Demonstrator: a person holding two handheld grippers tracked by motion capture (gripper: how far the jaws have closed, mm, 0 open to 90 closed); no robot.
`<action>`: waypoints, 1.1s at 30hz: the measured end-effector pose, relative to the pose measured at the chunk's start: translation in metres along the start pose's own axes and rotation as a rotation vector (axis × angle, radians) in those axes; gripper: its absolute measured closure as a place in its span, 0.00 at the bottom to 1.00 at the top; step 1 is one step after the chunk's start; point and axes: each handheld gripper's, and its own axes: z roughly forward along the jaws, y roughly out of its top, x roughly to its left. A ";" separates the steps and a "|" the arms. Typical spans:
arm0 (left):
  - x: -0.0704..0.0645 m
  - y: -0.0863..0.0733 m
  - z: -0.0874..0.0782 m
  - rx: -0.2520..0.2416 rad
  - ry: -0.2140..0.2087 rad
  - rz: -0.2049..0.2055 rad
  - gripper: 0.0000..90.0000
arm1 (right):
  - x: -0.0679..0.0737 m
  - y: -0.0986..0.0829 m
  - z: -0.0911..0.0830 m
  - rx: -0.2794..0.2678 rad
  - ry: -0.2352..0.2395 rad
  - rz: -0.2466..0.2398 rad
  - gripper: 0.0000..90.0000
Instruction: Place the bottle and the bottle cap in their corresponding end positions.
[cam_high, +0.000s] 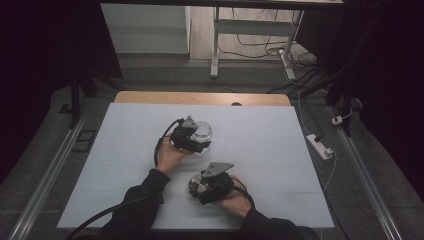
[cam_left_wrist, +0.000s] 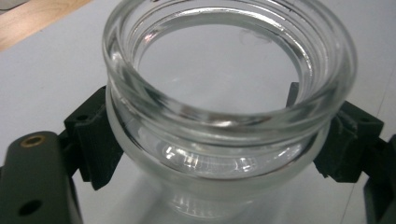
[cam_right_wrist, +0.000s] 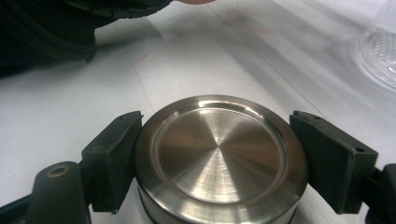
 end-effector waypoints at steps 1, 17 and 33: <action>0.000 0.000 0.000 -0.001 -0.003 -0.004 0.17 | 0.000 0.000 0.000 0.004 -0.002 0.000 0.21; 0.002 -0.001 -0.001 0.020 -0.023 -0.005 0.13 | 0.000 0.001 0.002 0.029 -0.001 0.016 0.16; 0.003 -0.002 -0.022 0.024 -0.059 -0.035 0.03 | -0.001 0.006 -0.009 -0.010 0.011 0.038 0.10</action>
